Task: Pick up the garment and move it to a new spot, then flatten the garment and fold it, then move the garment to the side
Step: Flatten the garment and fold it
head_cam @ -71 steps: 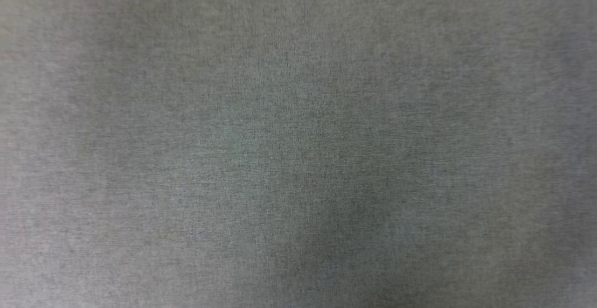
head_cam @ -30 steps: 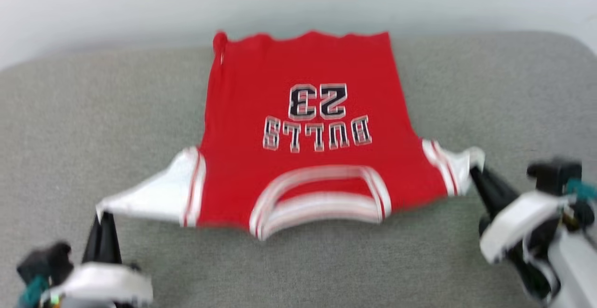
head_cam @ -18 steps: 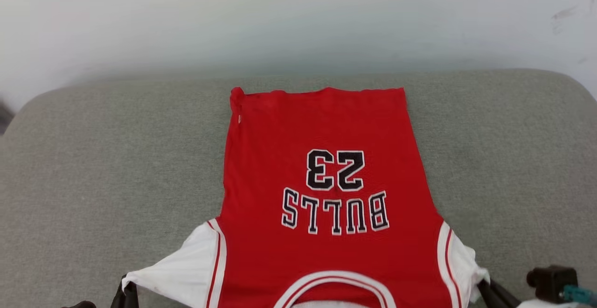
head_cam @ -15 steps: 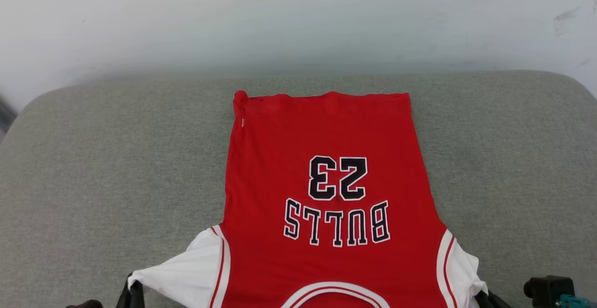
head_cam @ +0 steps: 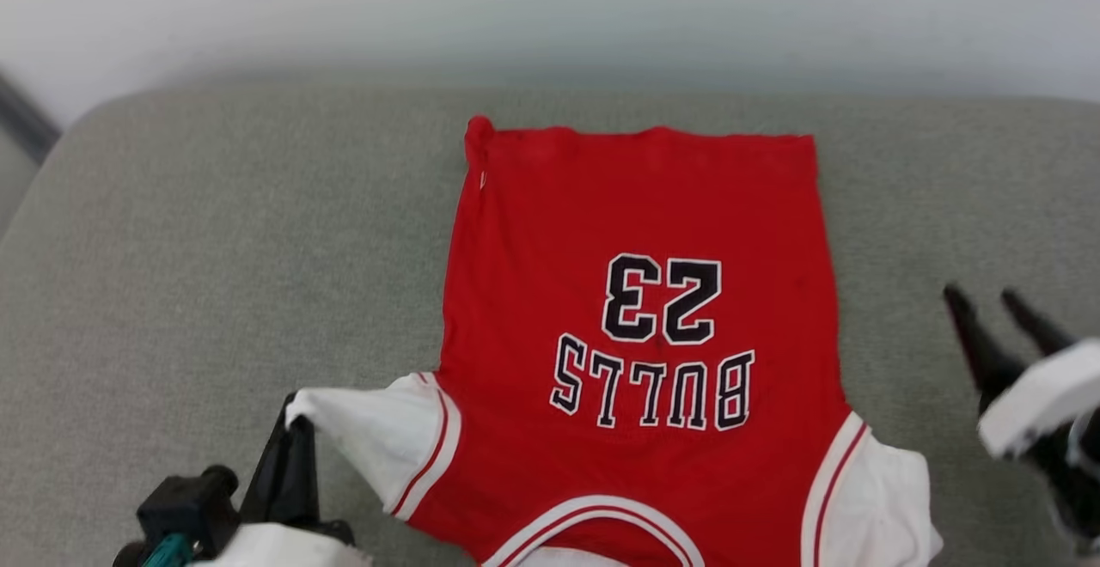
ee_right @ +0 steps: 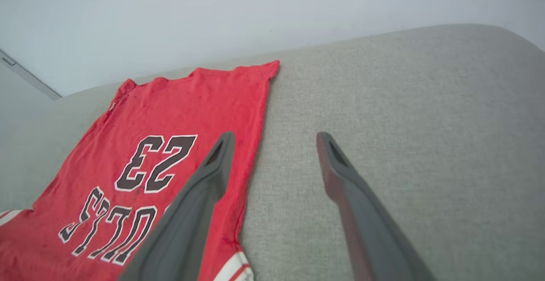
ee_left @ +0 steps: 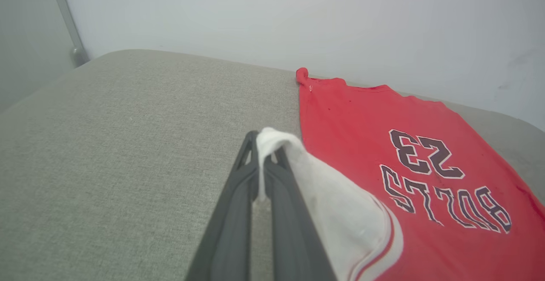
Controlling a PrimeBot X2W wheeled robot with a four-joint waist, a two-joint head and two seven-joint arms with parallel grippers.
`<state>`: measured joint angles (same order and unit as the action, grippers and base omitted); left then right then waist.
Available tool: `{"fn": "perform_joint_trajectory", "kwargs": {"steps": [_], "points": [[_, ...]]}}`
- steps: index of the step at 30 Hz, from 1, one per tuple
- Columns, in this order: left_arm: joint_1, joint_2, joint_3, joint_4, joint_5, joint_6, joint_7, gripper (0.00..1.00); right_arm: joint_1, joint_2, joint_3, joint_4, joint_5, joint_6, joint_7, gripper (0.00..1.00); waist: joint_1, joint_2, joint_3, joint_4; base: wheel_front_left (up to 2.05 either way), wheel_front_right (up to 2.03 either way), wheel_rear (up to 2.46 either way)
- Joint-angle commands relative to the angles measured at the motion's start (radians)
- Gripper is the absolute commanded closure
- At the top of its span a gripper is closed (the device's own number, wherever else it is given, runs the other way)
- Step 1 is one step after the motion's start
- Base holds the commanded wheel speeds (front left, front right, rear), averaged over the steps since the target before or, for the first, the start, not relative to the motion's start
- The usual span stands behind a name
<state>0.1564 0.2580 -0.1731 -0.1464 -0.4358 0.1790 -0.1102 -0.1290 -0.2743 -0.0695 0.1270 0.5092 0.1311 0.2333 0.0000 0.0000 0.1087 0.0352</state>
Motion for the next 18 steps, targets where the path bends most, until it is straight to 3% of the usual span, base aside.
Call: {"fn": "perform_joint_trajectory", "kwargs": {"steps": [1,7,8,18], "points": [[-0.04,0.001,-0.012,-0.015,0.013,-0.009,-0.006,1.0,-0.101,-0.015,-0.009,0.055,0.02,-0.001,0.031,0.0,0.0,0.0,0.071,0.045,0.0,0.0,0.0],[-0.136,-0.025,-0.057,-0.044,0.034,-0.031,-0.036,1.0,-0.423,-0.047,-0.008,0.272,0.012,-0.001,0.193,0.0,0.0,0.0,0.229,0.117,0.0,0.0,0.0],[-0.187,-0.04,-0.078,-0.045,0.039,-0.048,-0.056,1.0,-0.578,-0.072,-0.009,0.361,-0.012,-0.001,0.297,0.0,0.0,0.0,0.306,0.156,0.0,0.0,0.0],[-0.313,-0.087,-0.135,-0.024,0.056,-0.091,-0.105,1.0,-0.892,-0.136,-0.051,0.524,-0.13,-0.001,0.538,0.0,0.0,0.0,0.456,0.245,0.0,0.0,0.0]]}}
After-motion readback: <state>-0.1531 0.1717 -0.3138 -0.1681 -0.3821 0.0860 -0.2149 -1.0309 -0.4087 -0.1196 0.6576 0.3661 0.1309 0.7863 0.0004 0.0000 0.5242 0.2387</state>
